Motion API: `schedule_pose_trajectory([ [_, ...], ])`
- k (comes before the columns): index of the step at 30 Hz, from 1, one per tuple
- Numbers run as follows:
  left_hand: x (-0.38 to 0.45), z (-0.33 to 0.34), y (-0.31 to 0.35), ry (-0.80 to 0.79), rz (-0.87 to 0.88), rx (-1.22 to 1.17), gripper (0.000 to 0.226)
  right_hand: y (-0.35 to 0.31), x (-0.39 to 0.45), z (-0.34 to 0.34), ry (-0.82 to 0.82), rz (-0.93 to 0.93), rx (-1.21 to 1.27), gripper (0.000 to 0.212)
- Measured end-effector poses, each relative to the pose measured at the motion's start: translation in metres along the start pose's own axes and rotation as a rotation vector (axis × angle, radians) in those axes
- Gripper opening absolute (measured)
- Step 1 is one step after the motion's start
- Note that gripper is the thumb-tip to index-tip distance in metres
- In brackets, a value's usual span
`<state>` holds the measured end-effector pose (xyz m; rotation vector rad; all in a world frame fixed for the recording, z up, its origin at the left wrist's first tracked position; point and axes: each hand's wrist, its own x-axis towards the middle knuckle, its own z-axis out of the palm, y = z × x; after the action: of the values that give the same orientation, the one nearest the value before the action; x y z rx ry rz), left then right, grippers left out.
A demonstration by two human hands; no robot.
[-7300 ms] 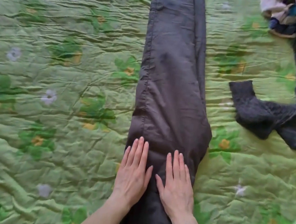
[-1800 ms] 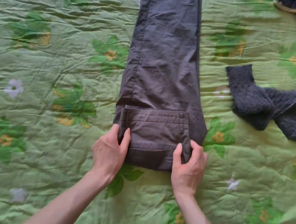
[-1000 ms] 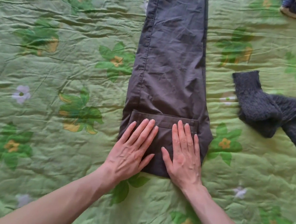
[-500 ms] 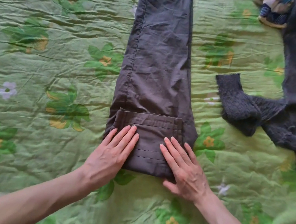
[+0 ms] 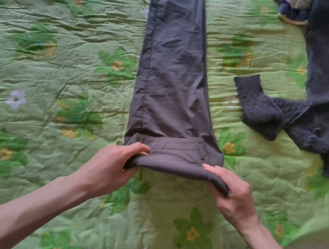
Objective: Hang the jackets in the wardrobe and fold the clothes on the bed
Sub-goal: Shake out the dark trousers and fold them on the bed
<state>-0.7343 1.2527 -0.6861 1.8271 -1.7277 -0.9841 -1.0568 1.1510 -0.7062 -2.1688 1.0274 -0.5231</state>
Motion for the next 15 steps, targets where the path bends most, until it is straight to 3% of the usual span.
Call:
schedule_pose_trajectory([
  [5, -0.01, -0.006, 0.016, 0.22, -0.269, -0.384, 0.022, -0.032, 0.002, -0.011, 0.171, 0.307, 0.266, 0.009],
  [8, -0.006, 0.001, 0.018, 0.302, -0.38, -0.593, 0.016, -0.039, 0.018, 0.002, 0.279, 0.43, 0.304, 0.017],
  [9, -0.004, 0.004, 0.015, 0.328, -0.398, -0.598, 0.009, -0.039, 0.027, 0.007, 0.305, 0.434, 0.261, 0.019],
  [12, 0.007, 0.011, 0.005, 0.403, -0.445, -0.591, 0.026, -0.031, 0.057, 0.024, 0.365, 0.384, 0.132, 0.037],
  [15, 0.024, 0.016, -0.001, 0.468, -0.418, -0.594, 0.019, -0.018, 0.091, 0.036, 0.401, 0.387, 0.123, 0.055],
])
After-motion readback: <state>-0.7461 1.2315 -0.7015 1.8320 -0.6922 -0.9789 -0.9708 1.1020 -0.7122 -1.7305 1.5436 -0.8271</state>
